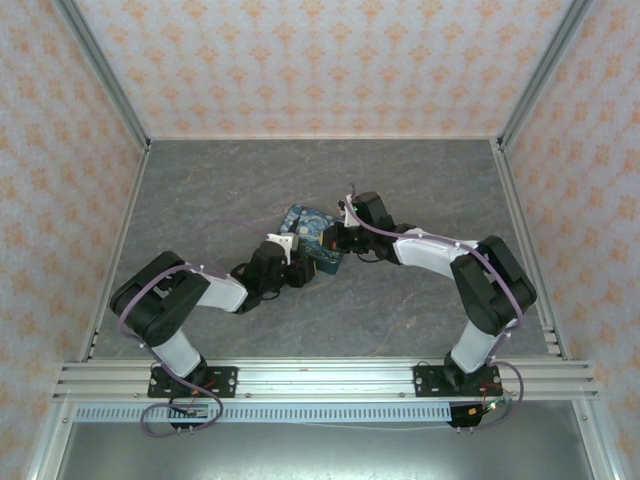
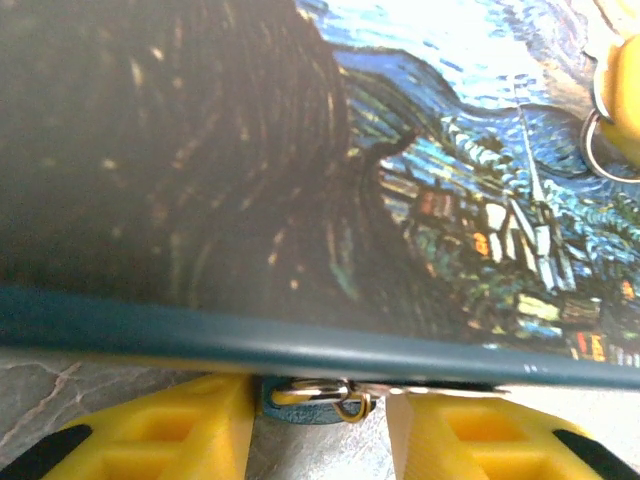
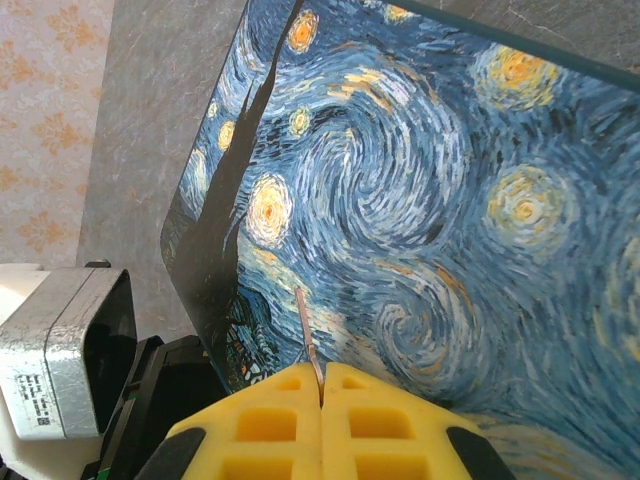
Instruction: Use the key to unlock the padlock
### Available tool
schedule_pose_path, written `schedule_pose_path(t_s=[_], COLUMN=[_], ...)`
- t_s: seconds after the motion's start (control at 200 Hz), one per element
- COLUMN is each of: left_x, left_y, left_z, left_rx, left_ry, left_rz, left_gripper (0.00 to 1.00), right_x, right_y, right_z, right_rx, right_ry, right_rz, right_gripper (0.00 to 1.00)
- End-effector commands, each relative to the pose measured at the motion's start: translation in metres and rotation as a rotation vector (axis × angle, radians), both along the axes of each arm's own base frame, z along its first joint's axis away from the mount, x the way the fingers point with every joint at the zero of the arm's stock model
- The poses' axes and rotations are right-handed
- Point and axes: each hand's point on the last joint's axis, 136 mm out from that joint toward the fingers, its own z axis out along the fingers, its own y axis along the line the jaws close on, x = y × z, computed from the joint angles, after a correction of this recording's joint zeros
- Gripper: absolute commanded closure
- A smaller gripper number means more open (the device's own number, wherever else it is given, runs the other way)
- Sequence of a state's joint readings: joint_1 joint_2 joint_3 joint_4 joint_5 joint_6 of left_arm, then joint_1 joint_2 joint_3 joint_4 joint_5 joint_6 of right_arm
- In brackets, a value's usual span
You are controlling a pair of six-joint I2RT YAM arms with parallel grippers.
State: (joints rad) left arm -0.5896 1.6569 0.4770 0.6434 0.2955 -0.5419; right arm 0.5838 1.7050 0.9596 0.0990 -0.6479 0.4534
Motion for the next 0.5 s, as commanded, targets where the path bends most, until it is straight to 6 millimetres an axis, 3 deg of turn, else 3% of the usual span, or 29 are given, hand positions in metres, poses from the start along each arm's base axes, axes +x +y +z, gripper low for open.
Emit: schedule_pose_path(t_s=[0.0,0.31,0.495], left_x=[0.006,0.011,0.011], left_y=[-0.002,0.001,0.003], left_z=[0.001,0.005,0.009], left_rx=[0.002,-0.004,-0.017], left_ry=[0.004,0.006,0.02], left_rz=[0.033,0.076,0.104], left_gripper=[0.62,0.72,0.75], right_x=[-0.015,-0.015,-0.01], right_y=[-0.011,-0.01,-0.008], right_z=[-0.037,-0.036,-0.022], right_rx=[-0.086,-0.079,-0.058], right_ry=[0.1,0.095,0.043], right_rz=[-0.013,-0.012,-0.009], right_gripper=[1.0,1.0,1.0])
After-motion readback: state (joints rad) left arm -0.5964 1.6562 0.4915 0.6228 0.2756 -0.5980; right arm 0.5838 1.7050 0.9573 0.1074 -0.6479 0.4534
